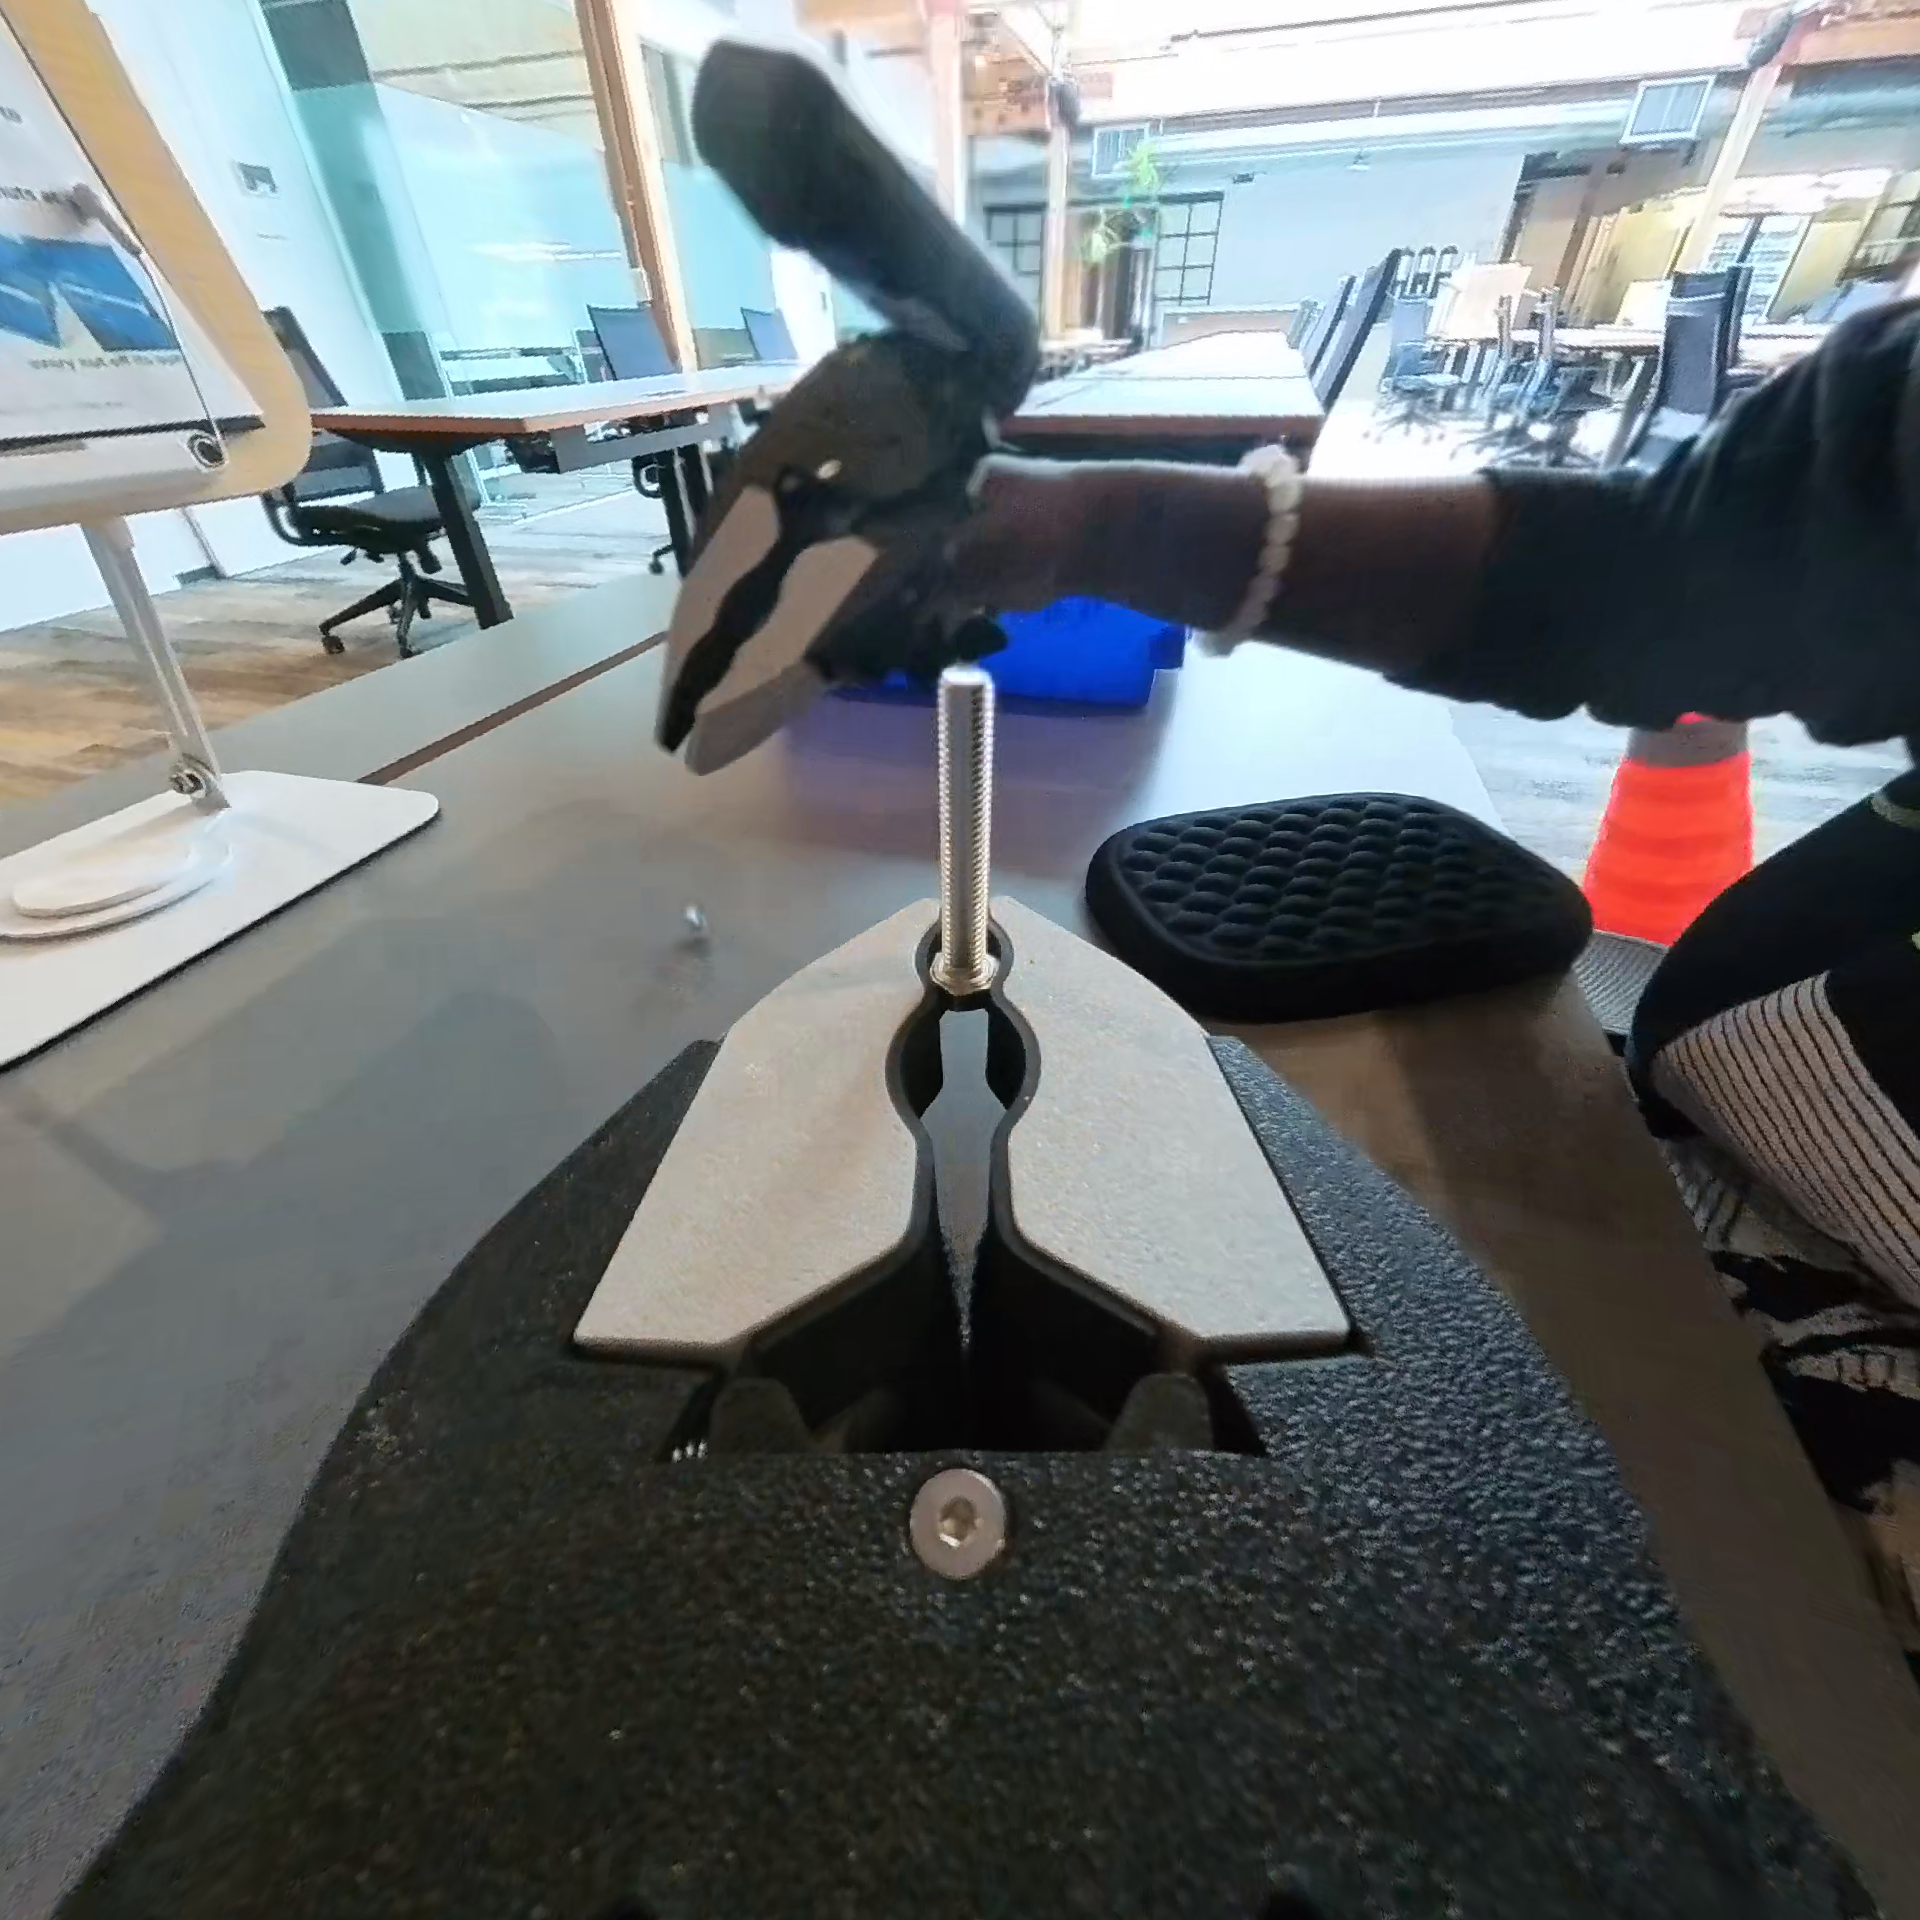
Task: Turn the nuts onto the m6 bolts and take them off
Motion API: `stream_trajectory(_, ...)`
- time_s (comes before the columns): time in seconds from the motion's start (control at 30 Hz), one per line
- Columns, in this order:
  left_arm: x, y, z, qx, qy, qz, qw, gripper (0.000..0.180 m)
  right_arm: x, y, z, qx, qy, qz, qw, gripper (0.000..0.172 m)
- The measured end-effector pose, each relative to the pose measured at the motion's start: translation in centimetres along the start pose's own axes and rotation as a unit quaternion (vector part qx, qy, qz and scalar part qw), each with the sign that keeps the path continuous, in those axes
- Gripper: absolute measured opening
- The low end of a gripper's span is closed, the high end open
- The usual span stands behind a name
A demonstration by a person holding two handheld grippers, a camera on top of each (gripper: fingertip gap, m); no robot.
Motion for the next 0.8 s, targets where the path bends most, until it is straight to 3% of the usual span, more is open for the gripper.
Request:
stream_trajectory(0.07,-0.3,0.0,0.0,-0.001,-0.006,0.002,1.000,0.003,-1.3,0.9,1.7,0.061,-0.029,0.040,0.997,0.011)
stream_trajectory(0.23,-0.5,0.1,0.1,-0.005,-0.008,0.009,1.000,0.003,-4.9,3.1,3.1,0.099,-0.104,0.121,0.982,0.009)
stream_trajectory(0.4,-0.5,0.1,0.1,-0.008,-0.008,0.004,1.000,0.003,-8.1,6.2,-0.5,0.016,-0.166,0.157,0.973,0.013)
stream_trajectory(0.6,-0.6,0.2,0.0,-0.012,-0.010,0.007,1.000,0.003,-13.8,9.8,-6.2,-0.084,-0.237,0.248,0.935,0.007)
stream_trajectory(0.8,-0.8,0.5,0.1,-0.017,-0.016,0.014,1.000,0.003,-16.3,12.2,-7.6,-0.116,-0.248,0.315,0.909,0.006)
Point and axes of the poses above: each gripper's, where its closed fingertips meet, z out along the fingers, x out of its top, y = z × x across the jaws, the point moved 1 cm from there along -z, back along the fingers, and after that the axes turned 13 degrees about x, right-handed, at the moved point
